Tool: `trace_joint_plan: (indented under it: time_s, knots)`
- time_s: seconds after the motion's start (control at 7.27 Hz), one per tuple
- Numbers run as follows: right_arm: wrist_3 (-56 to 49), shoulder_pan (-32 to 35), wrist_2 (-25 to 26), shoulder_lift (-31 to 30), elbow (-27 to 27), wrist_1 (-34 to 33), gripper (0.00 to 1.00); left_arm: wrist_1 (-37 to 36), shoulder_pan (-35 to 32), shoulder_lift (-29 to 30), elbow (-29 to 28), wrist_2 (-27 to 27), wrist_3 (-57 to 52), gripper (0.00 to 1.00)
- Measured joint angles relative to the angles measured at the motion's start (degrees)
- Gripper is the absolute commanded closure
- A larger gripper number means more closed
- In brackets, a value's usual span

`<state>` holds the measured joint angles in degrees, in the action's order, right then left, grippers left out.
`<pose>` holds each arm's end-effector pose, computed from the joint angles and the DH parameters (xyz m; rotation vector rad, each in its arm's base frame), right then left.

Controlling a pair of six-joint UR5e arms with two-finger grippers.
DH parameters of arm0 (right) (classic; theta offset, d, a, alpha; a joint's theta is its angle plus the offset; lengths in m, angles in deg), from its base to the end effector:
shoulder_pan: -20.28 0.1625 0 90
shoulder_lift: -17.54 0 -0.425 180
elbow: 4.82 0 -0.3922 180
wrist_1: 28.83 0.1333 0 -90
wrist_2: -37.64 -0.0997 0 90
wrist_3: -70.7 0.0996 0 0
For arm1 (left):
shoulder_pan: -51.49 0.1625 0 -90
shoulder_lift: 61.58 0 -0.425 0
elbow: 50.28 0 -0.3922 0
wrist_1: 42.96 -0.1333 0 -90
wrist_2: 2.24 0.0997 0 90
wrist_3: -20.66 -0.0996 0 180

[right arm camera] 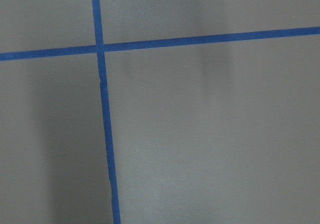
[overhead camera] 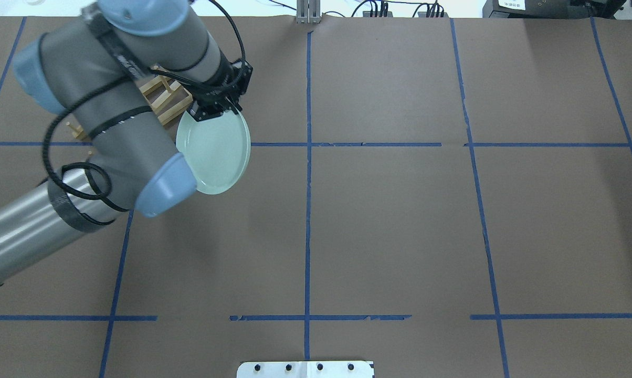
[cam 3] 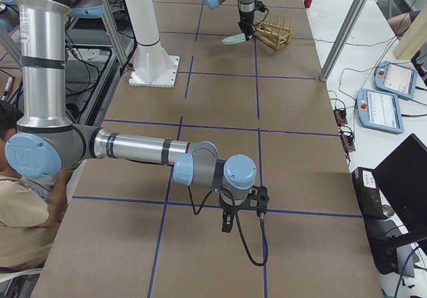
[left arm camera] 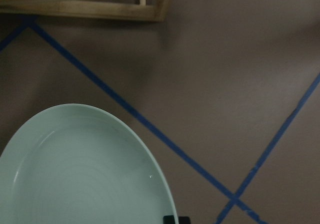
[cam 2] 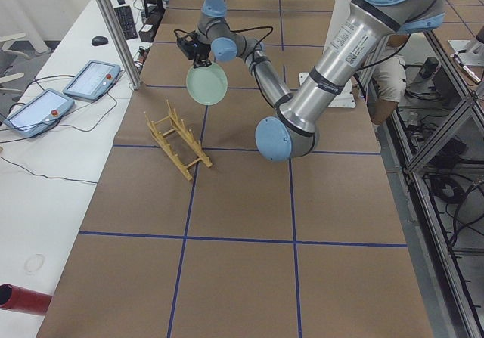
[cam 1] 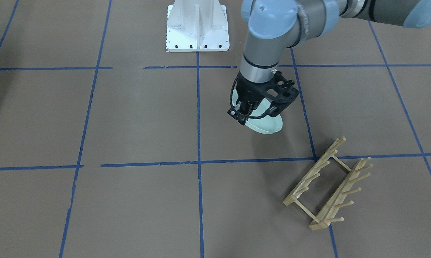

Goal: Place plate on table
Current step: 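Carry the plate toward the robot and lower it flat onto the table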

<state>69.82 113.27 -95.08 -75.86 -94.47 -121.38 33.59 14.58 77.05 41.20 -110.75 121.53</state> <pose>0.0895 -0.4532 0.6961 -0.0796 -0.7481 0.0761 0.5041 -0.5058 0.1587 -0.1644 0.7026 -0.6951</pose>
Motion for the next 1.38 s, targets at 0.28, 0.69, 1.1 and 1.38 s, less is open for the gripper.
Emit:
trace_joint_plan:
  time_s: [0.28,0.69,1.1,1.38]
  knots:
    - [0.00,0.00,0.00,0.01,0.00,0.00,0.00,-5.91,5.78,1.93,-5.05,2.20,-4.30,1.00]
    - [0.00,0.00,0.00,-0.02,0.00,0.00,0.00,-8.62,10.66,2.26,-8.09,6.35,-8.18,0.18]
    - [0.00,0.00,0.00,-0.02,0.00,0.00,0.00,-8.69,10.47,2.22,-8.00,9.07,-12.48,0.00]
    - [0.00,0.00,0.00,-0.03,0.00,0.00,0.00,-8.74,2.89,1.79,-1.36,9.16,-20.56,0.00]
